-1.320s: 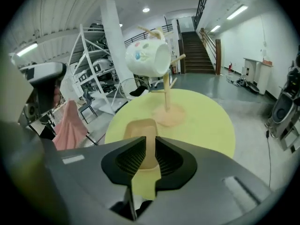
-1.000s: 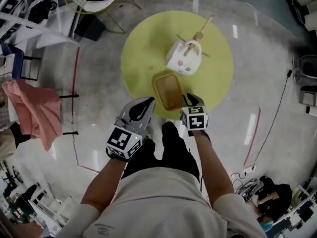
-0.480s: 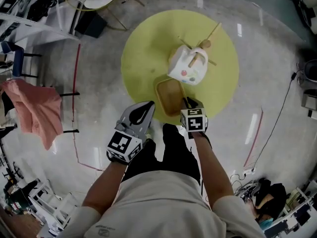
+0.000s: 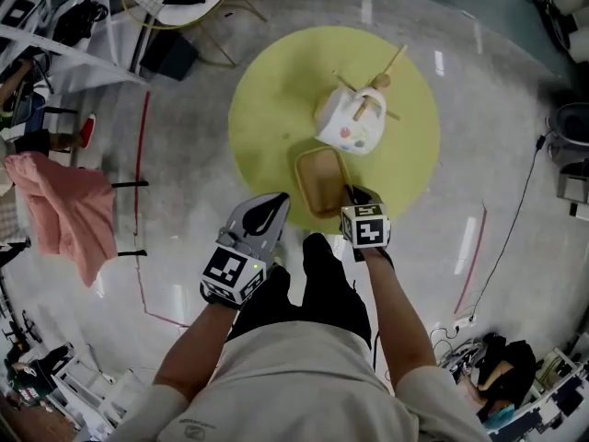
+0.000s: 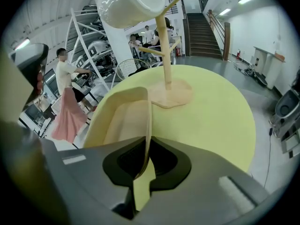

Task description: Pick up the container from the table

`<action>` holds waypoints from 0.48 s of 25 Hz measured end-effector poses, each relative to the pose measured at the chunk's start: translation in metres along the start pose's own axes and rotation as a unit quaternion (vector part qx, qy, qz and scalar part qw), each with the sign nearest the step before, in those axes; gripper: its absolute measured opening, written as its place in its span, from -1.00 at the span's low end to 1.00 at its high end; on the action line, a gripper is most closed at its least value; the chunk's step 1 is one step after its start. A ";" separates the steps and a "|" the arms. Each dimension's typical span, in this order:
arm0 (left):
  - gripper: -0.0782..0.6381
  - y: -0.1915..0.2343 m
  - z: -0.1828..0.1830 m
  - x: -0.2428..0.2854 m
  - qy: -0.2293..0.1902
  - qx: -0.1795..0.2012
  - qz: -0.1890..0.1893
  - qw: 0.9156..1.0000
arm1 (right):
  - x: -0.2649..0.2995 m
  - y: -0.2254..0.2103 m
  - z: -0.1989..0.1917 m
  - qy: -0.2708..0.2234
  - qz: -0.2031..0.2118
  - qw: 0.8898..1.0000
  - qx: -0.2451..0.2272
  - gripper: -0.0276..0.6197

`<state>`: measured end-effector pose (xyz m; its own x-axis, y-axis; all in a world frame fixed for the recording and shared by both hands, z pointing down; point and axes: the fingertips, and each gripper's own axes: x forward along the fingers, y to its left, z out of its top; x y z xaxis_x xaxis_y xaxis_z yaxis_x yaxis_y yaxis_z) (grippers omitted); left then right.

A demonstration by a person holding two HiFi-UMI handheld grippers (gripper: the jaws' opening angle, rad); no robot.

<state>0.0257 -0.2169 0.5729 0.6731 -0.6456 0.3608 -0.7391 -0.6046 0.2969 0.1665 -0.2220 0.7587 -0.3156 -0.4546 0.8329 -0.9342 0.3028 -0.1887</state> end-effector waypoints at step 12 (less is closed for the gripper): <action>-0.76 -0.016 0.017 -0.035 -0.024 0.018 -0.026 0.999 | -0.063 0.040 0.014 -0.029 0.009 1.000 -0.004 -0.84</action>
<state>0.0147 -0.1924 0.5400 0.7116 -0.6339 0.3029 -0.7023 -0.6539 0.2814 0.1465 -0.1933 0.6915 -0.3407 -0.4965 0.7984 -0.9272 0.3180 -0.1979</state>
